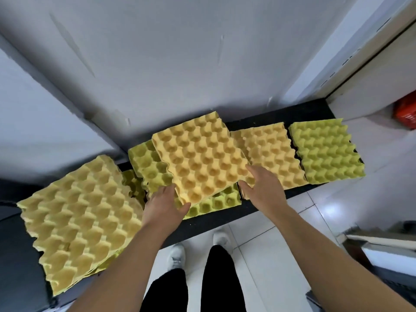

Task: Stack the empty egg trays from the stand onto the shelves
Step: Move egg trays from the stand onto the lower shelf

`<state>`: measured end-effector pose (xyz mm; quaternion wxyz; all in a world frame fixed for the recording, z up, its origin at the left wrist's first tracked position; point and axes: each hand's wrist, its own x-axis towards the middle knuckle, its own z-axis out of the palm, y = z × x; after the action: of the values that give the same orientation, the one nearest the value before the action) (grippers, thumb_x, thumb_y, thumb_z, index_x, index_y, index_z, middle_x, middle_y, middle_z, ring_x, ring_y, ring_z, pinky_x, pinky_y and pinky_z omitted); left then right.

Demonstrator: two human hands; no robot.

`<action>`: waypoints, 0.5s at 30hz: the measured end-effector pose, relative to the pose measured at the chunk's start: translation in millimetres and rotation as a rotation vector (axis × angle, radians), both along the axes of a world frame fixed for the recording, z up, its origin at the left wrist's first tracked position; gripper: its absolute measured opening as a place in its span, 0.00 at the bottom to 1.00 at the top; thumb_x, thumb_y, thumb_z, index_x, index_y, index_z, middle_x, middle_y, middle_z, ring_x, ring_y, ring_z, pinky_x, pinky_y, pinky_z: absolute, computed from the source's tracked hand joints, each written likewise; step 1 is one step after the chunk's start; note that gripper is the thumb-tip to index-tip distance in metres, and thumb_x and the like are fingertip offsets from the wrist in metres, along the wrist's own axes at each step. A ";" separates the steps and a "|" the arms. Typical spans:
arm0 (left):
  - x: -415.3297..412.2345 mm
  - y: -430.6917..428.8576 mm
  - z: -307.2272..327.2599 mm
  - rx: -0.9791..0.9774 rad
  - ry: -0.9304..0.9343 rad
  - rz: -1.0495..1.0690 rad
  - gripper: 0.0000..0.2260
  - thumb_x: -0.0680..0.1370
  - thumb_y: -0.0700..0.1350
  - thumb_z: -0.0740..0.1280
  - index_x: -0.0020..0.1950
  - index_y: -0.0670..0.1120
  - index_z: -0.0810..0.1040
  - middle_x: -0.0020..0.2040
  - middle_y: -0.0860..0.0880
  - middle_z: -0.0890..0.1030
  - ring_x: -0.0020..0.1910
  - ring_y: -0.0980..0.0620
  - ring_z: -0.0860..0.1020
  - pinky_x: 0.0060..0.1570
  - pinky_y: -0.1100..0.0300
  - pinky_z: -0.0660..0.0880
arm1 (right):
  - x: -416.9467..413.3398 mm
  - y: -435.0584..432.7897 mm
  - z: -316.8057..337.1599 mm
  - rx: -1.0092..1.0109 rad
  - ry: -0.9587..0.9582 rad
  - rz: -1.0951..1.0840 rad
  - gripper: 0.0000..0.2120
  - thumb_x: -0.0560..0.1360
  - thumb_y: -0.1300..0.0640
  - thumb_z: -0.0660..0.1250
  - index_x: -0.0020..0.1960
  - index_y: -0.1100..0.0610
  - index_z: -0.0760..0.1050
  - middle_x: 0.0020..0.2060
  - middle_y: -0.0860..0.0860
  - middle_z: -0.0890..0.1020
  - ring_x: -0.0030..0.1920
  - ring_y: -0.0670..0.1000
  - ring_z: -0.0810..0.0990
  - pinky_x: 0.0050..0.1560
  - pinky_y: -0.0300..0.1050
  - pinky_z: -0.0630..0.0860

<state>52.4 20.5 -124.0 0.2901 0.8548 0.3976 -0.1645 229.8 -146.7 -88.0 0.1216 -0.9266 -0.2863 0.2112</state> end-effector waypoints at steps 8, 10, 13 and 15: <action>40.9 -8.6 -75.5 -0.121 0.125 0.243 0.46 0.71 0.61 0.71 0.78 0.47 0.49 0.74 0.44 0.58 0.71 0.42 0.65 0.64 0.48 0.69 | 71.1 13.4 -108.3 -0.181 0.100 0.110 0.35 0.76 0.37 0.60 0.76 0.51 0.53 0.75 0.55 0.59 0.75 0.56 0.56 0.72 0.54 0.59; 49.4 -11.1 -91.5 -0.152 0.126 0.301 0.49 0.69 0.61 0.73 0.78 0.48 0.47 0.74 0.44 0.59 0.71 0.41 0.64 0.64 0.47 0.68 | 84.1 18.1 -129.3 -0.215 0.119 0.131 0.39 0.74 0.35 0.61 0.77 0.49 0.49 0.76 0.56 0.56 0.75 0.58 0.55 0.72 0.56 0.59; 56.8 -14.2 -111.5 -0.196 0.105 0.396 0.56 0.66 0.60 0.76 0.78 0.49 0.41 0.77 0.44 0.56 0.74 0.41 0.60 0.70 0.45 0.64 | 100.6 20.9 -155.5 -0.264 0.203 0.126 0.44 0.71 0.34 0.65 0.77 0.45 0.44 0.76 0.58 0.50 0.75 0.62 0.53 0.72 0.57 0.57; 59.4 -15.0 -120.2 -0.236 0.072 0.452 0.59 0.64 0.59 0.78 0.78 0.50 0.38 0.78 0.44 0.55 0.75 0.41 0.60 0.70 0.45 0.63 | 107.1 19.7 -170.6 -0.253 0.291 0.108 0.46 0.69 0.33 0.67 0.76 0.41 0.42 0.76 0.57 0.49 0.74 0.63 0.55 0.71 0.59 0.60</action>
<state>111.8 5.5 -244.2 0.4027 0.6982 0.5667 -0.1709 336.8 -127.0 -258.7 0.0325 -0.8775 -0.2863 0.3834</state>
